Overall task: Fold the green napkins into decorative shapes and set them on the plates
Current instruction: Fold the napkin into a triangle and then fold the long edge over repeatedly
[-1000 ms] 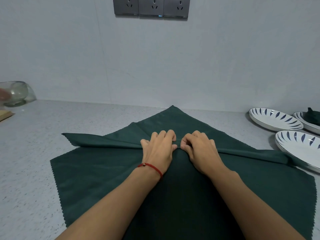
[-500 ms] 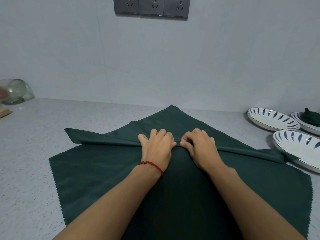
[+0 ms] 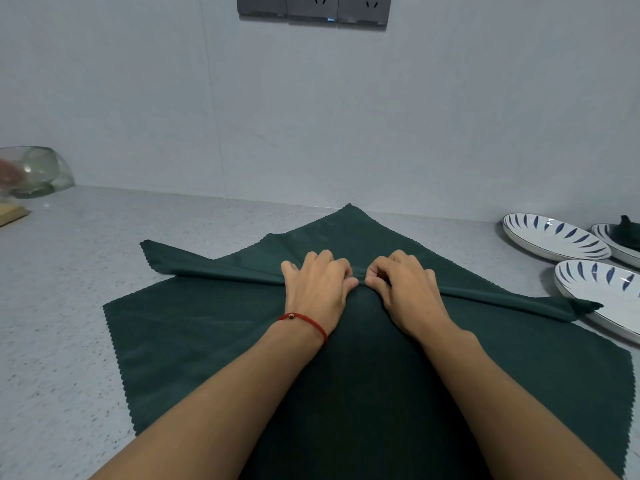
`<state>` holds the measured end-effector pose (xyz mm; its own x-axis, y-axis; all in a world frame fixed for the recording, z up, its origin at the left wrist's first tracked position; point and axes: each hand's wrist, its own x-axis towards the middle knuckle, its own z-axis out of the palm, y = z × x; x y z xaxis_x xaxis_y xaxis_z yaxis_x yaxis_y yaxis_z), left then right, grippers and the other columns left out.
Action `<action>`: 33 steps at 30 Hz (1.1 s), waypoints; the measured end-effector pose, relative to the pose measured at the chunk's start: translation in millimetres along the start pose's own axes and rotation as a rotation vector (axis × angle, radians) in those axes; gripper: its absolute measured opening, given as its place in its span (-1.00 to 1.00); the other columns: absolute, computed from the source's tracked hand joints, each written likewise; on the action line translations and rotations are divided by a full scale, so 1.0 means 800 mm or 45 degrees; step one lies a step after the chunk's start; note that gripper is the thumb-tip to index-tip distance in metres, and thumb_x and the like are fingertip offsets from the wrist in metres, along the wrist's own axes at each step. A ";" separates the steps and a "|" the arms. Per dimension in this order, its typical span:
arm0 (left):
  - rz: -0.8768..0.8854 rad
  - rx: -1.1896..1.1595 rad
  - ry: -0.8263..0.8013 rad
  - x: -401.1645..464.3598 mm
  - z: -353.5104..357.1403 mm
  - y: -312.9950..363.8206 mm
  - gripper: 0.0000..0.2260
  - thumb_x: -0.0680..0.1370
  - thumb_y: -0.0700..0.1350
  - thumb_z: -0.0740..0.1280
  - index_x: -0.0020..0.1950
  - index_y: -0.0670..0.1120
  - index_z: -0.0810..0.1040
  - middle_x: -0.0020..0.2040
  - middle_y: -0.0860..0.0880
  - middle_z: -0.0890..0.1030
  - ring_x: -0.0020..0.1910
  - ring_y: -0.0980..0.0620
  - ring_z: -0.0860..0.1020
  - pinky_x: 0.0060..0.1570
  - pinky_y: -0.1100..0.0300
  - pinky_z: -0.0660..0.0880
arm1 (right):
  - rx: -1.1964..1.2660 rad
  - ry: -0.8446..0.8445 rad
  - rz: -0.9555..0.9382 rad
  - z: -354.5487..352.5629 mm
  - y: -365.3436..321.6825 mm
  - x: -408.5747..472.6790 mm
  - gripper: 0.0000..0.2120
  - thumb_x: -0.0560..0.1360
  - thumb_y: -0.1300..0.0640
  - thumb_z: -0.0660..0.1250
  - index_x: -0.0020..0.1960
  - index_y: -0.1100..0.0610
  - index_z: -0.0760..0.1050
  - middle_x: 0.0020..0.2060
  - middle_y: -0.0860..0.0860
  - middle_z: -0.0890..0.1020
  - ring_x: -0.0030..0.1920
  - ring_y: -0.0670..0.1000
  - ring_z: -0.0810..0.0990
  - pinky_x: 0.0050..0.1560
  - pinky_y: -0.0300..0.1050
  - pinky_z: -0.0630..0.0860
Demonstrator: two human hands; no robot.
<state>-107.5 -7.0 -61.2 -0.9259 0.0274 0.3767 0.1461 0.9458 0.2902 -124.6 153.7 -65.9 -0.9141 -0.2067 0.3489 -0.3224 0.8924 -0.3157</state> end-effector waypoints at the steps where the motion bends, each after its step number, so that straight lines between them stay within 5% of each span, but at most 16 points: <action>1: -0.001 -0.021 0.004 -0.001 -0.002 0.000 -0.90 0.65 0.09 0.23 0.09 0.13 0.49 -0.01 0.10 0.49 0.06 0.03 0.42 0.02 0.01 0.20 | -0.020 -0.006 0.006 0.001 -0.001 0.001 -0.84 0.67 -0.05 0.18 -0.04 -0.08 0.47 -0.09 -0.11 0.44 -0.02 -0.01 0.40 0.04 0.01 0.30; 13: -0.144 -0.044 -0.036 0.007 0.001 -0.002 -0.82 0.66 0.10 0.21 -0.02 0.10 0.55 0.00 0.09 0.47 0.09 0.02 0.39 0.05 -0.02 0.24 | -0.080 0.049 -0.002 0.004 -0.004 0.000 -0.83 0.66 -0.07 0.20 -0.07 -0.05 0.45 -0.10 -0.12 0.47 -0.02 0.00 0.42 0.03 0.02 0.35; 18: -0.181 -0.244 -0.080 0.008 -0.007 -0.012 -0.88 0.63 -0.10 0.30 -0.02 0.11 0.58 -0.04 0.12 0.57 0.10 0.07 0.42 -0.01 0.04 0.19 | -0.068 0.050 0.087 0.005 -0.005 0.005 -0.78 0.66 -0.09 0.20 -0.09 -0.03 0.48 -0.09 -0.11 0.47 -0.01 0.01 0.42 0.05 0.01 0.31; 24: -0.206 -0.347 -0.043 0.013 -0.011 -0.022 -0.88 0.57 -0.19 0.34 -0.11 0.02 0.56 -0.24 0.12 0.58 -0.12 0.13 0.48 -0.07 0.06 0.21 | 0.095 0.124 0.104 -0.004 0.006 -0.001 -0.93 0.58 -0.03 0.33 -0.05 -0.11 0.46 -0.19 -0.17 0.56 -0.07 -0.04 0.46 0.04 0.01 0.33; 29: -0.097 -0.301 -0.049 0.015 -0.017 -0.033 -0.89 0.59 -0.07 0.38 -0.10 0.05 0.68 -0.19 0.14 0.56 0.00 0.08 0.49 -0.04 0.05 0.25 | 0.073 0.126 0.121 -0.007 0.012 0.001 -0.85 0.59 -0.02 0.33 -0.16 -0.08 0.53 -0.18 -0.14 0.52 -0.08 -0.01 0.45 0.04 0.02 0.34; 33: 0.006 -0.306 -0.230 0.017 -0.023 -0.057 -0.71 0.64 -0.19 0.29 0.14 0.18 0.68 -0.12 0.20 0.40 0.15 0.07 0.39 0.15 0.01 0.28 | -0.058 0.068 0.049 -0.011 0.015 0.002 -0.81 0.64 -0.02 0.24 -0.07 -0.08 0.60 -0.09 -0.12 0.52 -0.02 0.01 0.45 0.06 0.01 0.35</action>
<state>-120.5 -55.5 -53.4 -0.9689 0.1096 0.2221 0.2092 0.8421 0.4971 -127.7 167.5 -61.8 -0.9108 -0.1511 0.3842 -0.2742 0.9170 -0.2896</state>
